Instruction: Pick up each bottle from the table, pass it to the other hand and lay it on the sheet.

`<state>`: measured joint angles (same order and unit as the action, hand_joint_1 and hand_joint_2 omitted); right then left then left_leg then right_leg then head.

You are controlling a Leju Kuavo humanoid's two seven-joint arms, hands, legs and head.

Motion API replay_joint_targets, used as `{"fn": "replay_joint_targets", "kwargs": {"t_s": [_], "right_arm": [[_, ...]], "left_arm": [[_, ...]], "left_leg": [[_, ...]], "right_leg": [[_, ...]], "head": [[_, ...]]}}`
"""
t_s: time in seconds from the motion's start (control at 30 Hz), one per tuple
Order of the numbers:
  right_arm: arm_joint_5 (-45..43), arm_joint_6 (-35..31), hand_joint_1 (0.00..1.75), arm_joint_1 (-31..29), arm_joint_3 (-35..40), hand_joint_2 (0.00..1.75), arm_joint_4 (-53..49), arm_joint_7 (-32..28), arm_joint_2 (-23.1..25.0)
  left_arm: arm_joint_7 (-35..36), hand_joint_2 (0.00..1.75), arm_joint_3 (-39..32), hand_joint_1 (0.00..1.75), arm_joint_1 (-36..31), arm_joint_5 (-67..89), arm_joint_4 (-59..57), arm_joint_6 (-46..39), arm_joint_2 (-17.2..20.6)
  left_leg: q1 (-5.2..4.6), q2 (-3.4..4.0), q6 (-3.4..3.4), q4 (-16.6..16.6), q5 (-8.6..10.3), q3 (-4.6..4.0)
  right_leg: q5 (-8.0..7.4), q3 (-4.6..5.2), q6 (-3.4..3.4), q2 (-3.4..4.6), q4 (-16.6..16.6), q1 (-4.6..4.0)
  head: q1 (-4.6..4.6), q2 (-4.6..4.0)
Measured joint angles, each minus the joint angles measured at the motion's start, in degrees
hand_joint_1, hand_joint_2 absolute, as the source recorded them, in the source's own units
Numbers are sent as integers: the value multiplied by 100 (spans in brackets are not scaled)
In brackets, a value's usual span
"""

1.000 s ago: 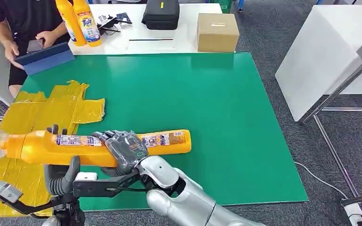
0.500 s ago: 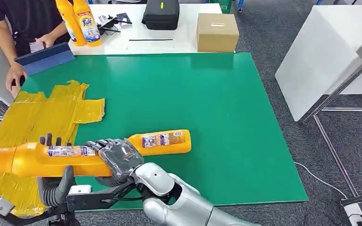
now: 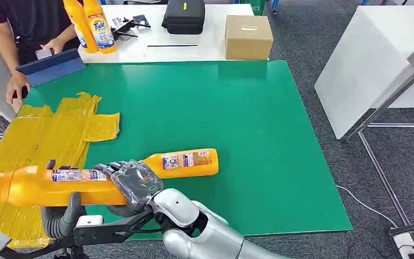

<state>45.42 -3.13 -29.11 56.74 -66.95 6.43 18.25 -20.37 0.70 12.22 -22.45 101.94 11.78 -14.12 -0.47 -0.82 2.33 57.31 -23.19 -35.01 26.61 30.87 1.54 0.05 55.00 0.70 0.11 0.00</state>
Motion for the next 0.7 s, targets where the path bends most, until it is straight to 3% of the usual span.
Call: {"fn": "replay_joint_targets", "kwargs": {"t_s": [0.23, 0.33, 0.37, 0.4, 0.43, 0.7], "right_arm": [[0, 7, 175, 31, 15, 175, -44, 0, -26], [0, 7, 161, 31, 26, 175, -44, 0, -26], [0, 7, 16, 31, 28, 175, -44, 0, -26], [0, 7, 0, 32, 28, 175, -44, 0, -26], [2, 7, 0, 36, 26, 0, -48, 0, -26], [299, 26, 0, 219, 136, 0, -107, 26, -52]], "left_arm": [[52, 175, 2, 175, 44, -63, 24, 98, 0], [52, 175, 2, 175, 52, -72, 33, 98, 0], [52, 175, 2, 175, 55, -74, 33, 100, 0], [55, 175, 2, 175, 57, -76, 37, 100, 0], [65, 175, 0, 175, 58, -74, 50, 105, 0], [151, 175, 4, 175, 52, -50, 225, 155, -17]], "left_leg": [[0, 0, 0, 0, 0, 0], [0, 0, 0, 0, 0, 0], [0, 0, 0, 0, 0, 0], [0, 1, 0, 0, 0, 0], [0, 1, 0, 0, 0, 1], [0, 1, 0, 0, 0, -1]], "right_leg": [[0, 0, 0, 0, 0, 0], [0, 0, 0, 0, 0, 0], [0, 0, 0, 0, 0, 0], [0, 0, 0, 0, 0, 0], [0, 0, 0, 1, 0, 0], [0, 1, 0, 1, 0, 0]], "head": [[-2, 0], [0, 0], [-2, 0], [0, 0], [0, 0], [-7, 0]]}}
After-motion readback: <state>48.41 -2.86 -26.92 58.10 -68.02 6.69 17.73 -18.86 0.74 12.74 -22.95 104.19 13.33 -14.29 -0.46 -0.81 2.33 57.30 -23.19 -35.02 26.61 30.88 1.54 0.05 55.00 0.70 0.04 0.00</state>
